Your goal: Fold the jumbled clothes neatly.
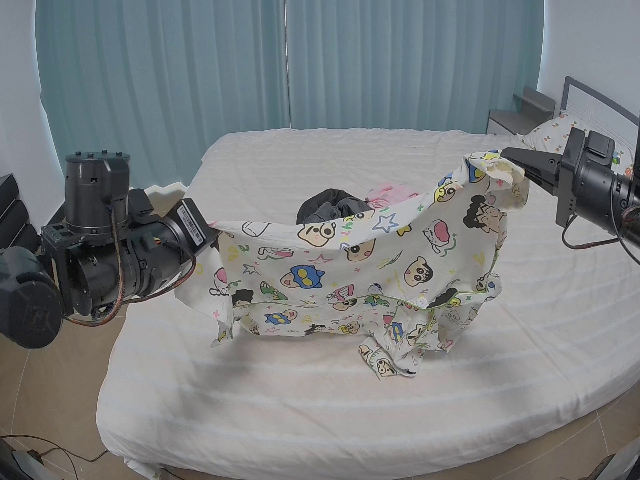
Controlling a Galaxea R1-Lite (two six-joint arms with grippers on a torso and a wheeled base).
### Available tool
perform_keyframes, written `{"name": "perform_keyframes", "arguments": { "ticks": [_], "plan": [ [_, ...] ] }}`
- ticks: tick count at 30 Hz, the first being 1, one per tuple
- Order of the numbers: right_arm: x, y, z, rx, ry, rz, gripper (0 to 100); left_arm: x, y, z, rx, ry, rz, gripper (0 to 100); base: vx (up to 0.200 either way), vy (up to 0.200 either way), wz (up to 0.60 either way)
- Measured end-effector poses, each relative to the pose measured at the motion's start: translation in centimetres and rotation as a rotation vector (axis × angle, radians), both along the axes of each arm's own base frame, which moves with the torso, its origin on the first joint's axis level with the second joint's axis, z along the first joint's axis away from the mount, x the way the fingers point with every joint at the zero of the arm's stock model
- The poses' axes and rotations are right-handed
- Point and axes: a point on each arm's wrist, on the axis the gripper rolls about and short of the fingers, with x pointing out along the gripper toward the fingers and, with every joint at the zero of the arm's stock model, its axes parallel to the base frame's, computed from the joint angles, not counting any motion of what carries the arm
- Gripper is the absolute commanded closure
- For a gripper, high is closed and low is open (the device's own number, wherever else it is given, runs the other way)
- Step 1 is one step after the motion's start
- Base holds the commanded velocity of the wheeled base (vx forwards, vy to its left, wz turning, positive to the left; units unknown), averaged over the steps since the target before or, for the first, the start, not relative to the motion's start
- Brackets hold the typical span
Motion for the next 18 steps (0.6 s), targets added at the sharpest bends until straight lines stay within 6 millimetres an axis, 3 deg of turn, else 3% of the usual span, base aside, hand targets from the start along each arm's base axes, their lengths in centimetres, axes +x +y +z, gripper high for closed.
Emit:
{"name": "perform_keyframes", "arguments": {
  "ticks": [9, 18],
  "plan": [
    [-1.7, -0.5, 1.9, 0.039, -0.124, 0.023, 100, -1.9, 0.5, 1.4, -0.122, -0.015, -0.009, 100, 0.000, 0.000, 0.00],
    [-1.8, -0.4, 1.0, 0.032, -0.100, 0.029, 100, -2.5, 0.5, 2.1, -0.148, -0.030, -0.044, 100, 0.000, -0.200, 0.00]
  ]
}}
